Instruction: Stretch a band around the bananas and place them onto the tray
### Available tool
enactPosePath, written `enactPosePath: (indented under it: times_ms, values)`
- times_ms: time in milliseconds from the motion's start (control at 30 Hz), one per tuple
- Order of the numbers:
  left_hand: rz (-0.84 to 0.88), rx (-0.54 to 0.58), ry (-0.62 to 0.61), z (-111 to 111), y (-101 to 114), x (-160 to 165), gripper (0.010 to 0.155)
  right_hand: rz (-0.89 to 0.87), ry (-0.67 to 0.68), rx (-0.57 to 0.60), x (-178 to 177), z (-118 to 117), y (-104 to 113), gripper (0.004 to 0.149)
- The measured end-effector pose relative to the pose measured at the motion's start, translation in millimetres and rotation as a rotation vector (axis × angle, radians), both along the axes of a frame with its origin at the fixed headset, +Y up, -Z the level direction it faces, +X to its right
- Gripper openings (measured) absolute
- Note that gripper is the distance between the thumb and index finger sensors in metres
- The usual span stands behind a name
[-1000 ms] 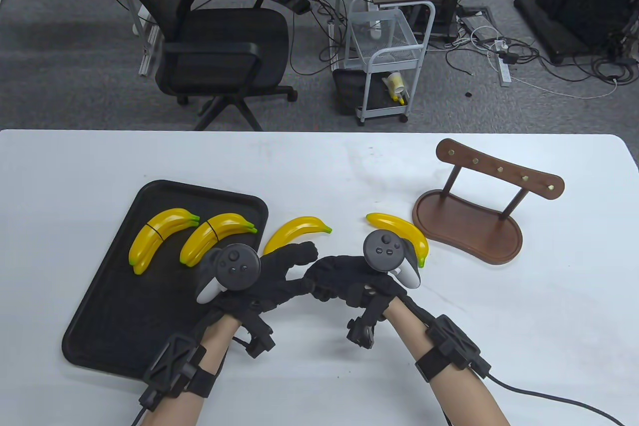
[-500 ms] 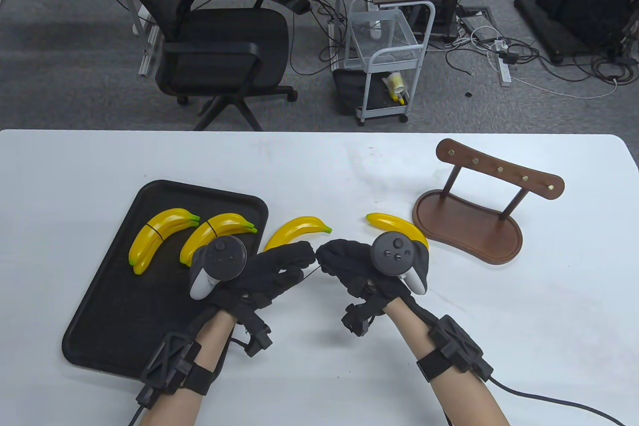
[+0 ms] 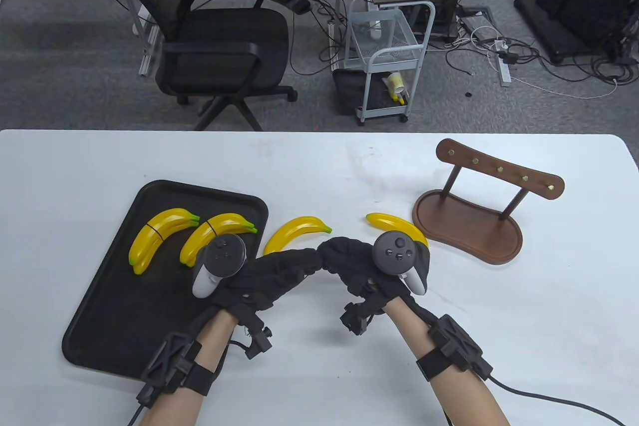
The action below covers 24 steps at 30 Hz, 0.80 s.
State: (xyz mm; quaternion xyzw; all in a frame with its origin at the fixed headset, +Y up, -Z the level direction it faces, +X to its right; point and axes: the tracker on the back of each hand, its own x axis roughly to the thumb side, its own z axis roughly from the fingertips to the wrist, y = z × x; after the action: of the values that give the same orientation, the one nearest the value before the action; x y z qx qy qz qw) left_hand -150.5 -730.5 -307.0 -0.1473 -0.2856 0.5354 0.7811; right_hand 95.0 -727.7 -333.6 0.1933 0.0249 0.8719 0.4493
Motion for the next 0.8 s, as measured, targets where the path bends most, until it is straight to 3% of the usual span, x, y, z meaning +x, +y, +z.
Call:
enactPosePath:
  times_ms: [433,800]
  values:
    - [0.062,-0.022,0.008,-1,1,-3,0.067,-0.009,0.100,-0.046,-9,2,-9,0.038]
    - [0.077,-0.027,0.012,-3,3,-7,0.065,-0.159,0.150,-0.156,-12,3,-18,0.039]
